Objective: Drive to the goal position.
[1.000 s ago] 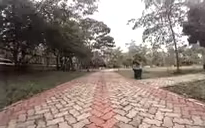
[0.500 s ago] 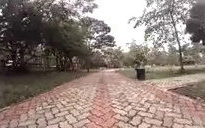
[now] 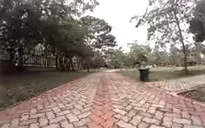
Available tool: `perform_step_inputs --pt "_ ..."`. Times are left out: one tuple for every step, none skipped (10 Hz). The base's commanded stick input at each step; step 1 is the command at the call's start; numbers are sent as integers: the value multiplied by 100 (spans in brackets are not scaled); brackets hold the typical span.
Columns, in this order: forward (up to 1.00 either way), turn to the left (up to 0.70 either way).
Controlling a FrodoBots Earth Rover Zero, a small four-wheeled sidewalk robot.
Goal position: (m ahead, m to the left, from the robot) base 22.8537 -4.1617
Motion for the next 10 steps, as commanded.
perform_step_inputs --pt "70 1" --pt "70 1" --pt "70 1" --pt "70 1" --pt "70 1" --pt "70 1" --pt "70 1" --pt "70 1" --pt "70 1" --pt "70 -11"
